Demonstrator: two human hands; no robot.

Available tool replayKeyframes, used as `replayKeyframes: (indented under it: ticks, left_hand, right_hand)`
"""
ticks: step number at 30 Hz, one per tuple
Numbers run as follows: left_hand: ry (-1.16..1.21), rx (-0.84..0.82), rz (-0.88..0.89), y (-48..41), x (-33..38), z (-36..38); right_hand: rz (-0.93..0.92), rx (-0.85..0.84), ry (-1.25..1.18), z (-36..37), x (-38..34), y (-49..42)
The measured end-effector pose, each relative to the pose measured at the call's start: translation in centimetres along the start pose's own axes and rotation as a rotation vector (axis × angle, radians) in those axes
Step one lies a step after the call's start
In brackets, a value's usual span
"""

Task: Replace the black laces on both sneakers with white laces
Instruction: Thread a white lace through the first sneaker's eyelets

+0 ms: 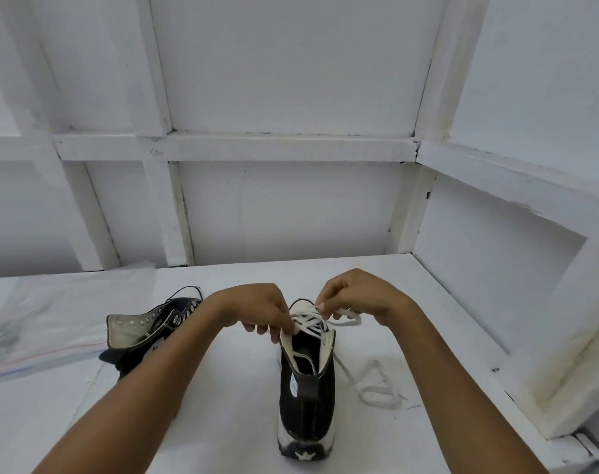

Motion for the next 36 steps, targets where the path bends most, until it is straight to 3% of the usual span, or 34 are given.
replayKeyframes:
  ticks: [13,19,30,36]
  left_hand:
    - [0.442,0.030,-0.068,0.4,-3.2,1.5]
    - [0.424,0.017,-0.099,0.3,-3.0,1.4]
    - [0.389,0.054,-0.116,0.3,-2.9,1.4]
    - [0.300,-0.008,-0.008,0.8,-3.4,1.9]
  right_hand:
    - [0.065,-0.062,0.279,4.0,0.3,-1.7]
    - [0.068,0.010,0.366,4.3,0.6,-2.2]
    - [0.030,-0.036,0.294,5.3,0.9,-2.8]
    - [0.015,-0.087,0.250,5.4,0.4,-2.4]
Point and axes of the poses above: each hand's wrist, its own y-axis away from the middle knuckle, its own z-axis out of the palm, x = y × z, the point moved 1 cm from there along -y, towards the middle knuckle, and after that the axes turned 5 degrees about x, right-handed, at the moved point
